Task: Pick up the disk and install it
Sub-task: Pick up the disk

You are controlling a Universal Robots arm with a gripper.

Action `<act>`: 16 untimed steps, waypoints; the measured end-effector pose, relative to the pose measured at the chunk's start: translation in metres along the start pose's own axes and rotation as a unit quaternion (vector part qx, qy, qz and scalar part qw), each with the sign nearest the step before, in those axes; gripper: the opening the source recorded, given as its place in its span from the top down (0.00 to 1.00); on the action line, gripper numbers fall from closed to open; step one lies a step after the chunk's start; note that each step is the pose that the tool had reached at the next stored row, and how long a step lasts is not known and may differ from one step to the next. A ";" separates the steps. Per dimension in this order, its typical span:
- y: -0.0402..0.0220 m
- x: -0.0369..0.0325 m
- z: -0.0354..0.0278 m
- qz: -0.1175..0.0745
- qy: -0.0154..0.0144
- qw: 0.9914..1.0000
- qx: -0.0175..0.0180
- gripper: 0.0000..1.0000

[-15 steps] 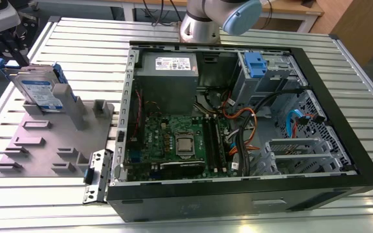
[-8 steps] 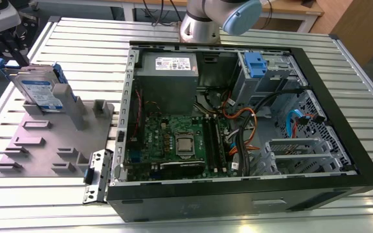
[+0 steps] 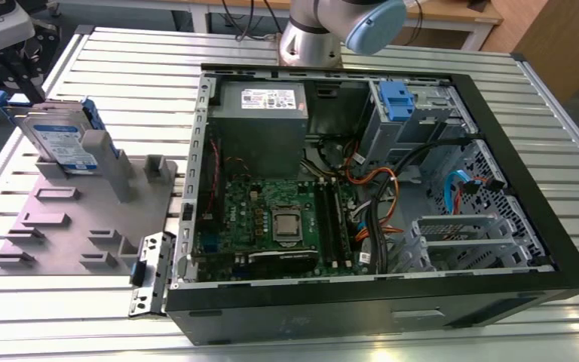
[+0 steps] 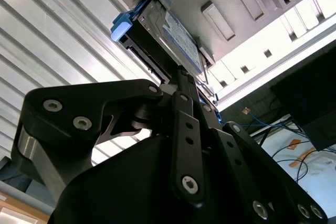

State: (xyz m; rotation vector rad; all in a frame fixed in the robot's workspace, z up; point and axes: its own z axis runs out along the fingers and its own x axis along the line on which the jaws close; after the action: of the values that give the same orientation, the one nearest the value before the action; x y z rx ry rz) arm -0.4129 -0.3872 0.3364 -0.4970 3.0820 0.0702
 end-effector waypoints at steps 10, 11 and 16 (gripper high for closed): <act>0.0000 0.0000 0.0000 -0.006 0.000 1.000 0.000 0.89; 0.0000 0.0000 0.0000 -0.007 0.000 1.000 0.000 0.89; 0.0000 0.0000 0.0000 -0.008 0.000 1.000 0.000 0.89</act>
State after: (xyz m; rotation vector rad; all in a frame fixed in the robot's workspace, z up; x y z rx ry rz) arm -0.4129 -0.3872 0.3365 -0.5212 3.0785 0.0703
